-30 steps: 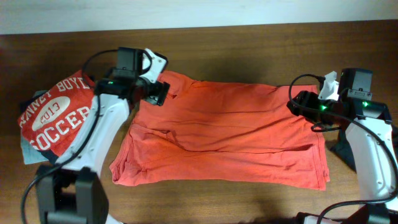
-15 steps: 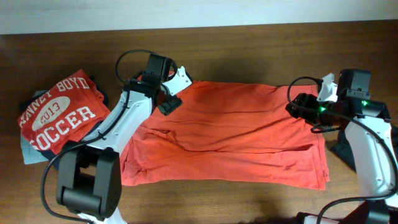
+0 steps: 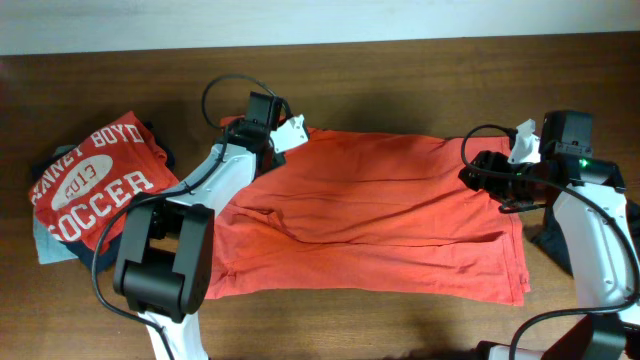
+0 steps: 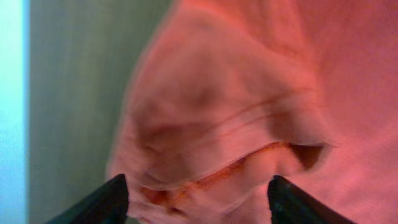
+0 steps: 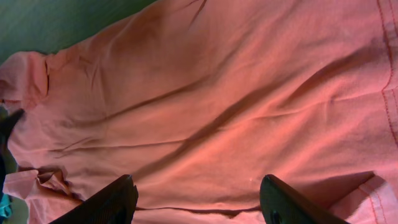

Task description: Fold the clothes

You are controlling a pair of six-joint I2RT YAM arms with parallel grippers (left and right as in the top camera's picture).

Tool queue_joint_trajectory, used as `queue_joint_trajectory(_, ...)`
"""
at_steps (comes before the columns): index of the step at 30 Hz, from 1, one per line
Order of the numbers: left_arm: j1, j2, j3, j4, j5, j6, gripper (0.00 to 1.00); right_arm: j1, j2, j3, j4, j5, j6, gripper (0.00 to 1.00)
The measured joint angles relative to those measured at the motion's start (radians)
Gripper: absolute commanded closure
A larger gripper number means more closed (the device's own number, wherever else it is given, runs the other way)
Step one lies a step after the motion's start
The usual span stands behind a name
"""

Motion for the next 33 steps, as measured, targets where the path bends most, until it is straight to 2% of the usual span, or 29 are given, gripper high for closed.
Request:
queue_joint_trajectory(4, 0.001, 0.000, 0.001, 0.035, -0.013, 0.014, 0.64, 0.000, 0.000, 0.000, 0.000, 0.001, 0.000, 0.32)
queue_joint_trajectory(8, 0.001, 0.000, 0.001, 0.034, -0.027, 0.015, 0.96, 0.000, 0.000, 0.000, -0.001, 0.002, 0.000, 0.32)
queue_joint_trajectory(9, 0.001, 0.000, 0.001, 0.032, -0.034, 0.018, 1.00, 0.000, 0.000, 0.000, -0.001, 0.004, 0.000, 0.32)
queue_joint_trajectory(15, -0.006, 0.000, 0.002, 0.021, -0.140, 0.022, 1.00, 0.000, 0.000, 0.000, -0.003, 0.004, 0.000, 0.32)
queue_joint_trajectory(20, -0.016, -0.006, 0.040, -0.090, -0.206, 0.022, 1.00, 0.000, 0.000, 0.000, -0.003, 0.004, 0.000, 0.32)
queue_joint_trajectory(29, -0.037, -0.081, 0.125, -0.287, -0.214, 0.021, 1.00, 0.000, 0.000, 0.000, -0.003, 0.060, -0.001, 0.33)
queue_joint_trajectory(30, -0.044, -0.089, 0.126, -0.302, -0.214, 0.019, 1.00, 0.000, 0.000, 0.000, -0.003, 0.072, -0.002, 0.37)
queue_joint_trajectory(33, -0.069, -0.095, 0.127, -0.337, -0.214, 0.018, 1.00, 0.000, 0.000, 0.000, 0.005, 0.092, -0.003, 0.38)
